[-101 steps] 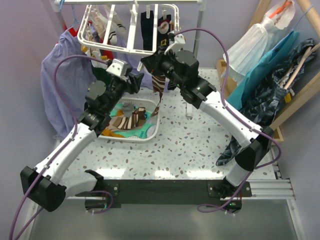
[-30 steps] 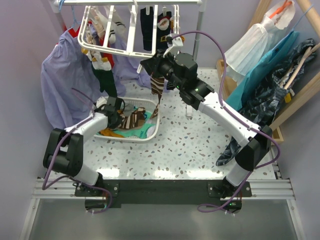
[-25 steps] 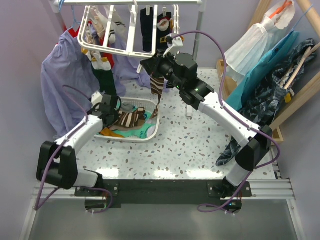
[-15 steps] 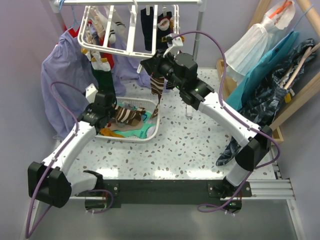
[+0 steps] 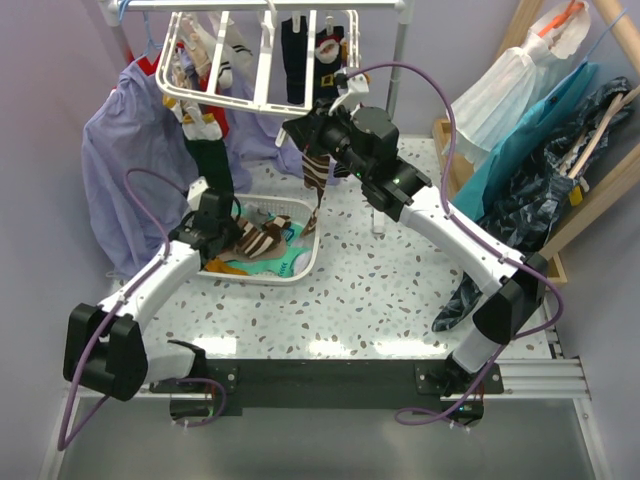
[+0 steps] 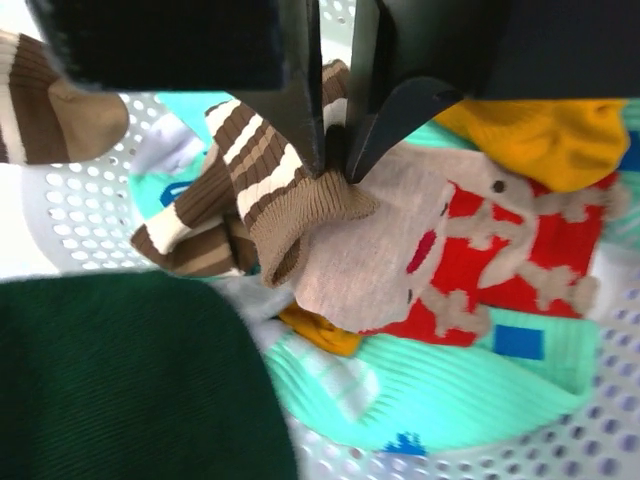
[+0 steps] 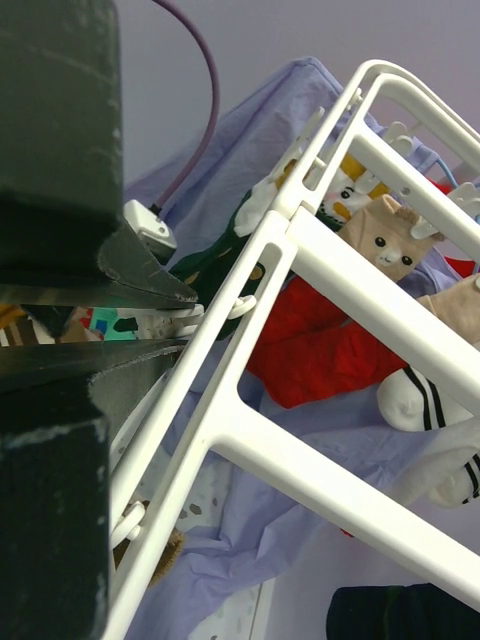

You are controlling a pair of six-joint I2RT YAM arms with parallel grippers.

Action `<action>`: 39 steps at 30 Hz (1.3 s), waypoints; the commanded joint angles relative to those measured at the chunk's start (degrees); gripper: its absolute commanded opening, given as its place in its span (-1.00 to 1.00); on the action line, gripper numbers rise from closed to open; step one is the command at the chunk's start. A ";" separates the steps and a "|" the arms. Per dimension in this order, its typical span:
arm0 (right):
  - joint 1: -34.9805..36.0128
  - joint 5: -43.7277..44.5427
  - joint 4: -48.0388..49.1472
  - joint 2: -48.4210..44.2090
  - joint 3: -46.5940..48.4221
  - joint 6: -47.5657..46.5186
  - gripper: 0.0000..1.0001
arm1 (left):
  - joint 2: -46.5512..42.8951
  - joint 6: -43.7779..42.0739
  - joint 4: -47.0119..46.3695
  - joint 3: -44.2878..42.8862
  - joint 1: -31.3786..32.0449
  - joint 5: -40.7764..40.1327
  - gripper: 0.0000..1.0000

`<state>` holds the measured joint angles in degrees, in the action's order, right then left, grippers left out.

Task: Clip the socks to the hanger
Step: Pick up the sock from the bin.

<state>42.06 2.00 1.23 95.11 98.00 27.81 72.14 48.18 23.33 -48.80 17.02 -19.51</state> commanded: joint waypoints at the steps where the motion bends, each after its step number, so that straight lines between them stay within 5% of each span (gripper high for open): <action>1: -0.05 -0.33 0.61 -2.30 -0.61 -0.48 -0.73 | 0.72 -1.69 -6.10 0.37 0.30 3.42 -0.60; 12: -0.14 -0.42 0.79 -2.21 -0.70 -0.39 -0.73 | 3.80 -2.04 -5.85 -2.09 3.02 5.97 -0.37; 25: -0.14 -0.50 0.61 -2.04 -0.61 -0.57 -0.73 | 8.80 -4.85 -2.85 -7.19 7.77 1.84 -0.56; 32: -0.23 -0.68 0.52 -2.03 -0.61 -0.48 -0.73 | 11.62 -5.47 -2.15 -7.63 7.94 -0.26 -0.08; 39: -0.23 -0.68 0.61 -1.86 -0.70 -0.48 -0.73 | 16.79 -7.75 -2.67 -9.21 7.86 -1.41 0.01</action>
<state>41.98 1.96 1.37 95.11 97.65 27.83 86.24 42.48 21.47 -55.13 24.58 -18.90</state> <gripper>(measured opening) 0.164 0.499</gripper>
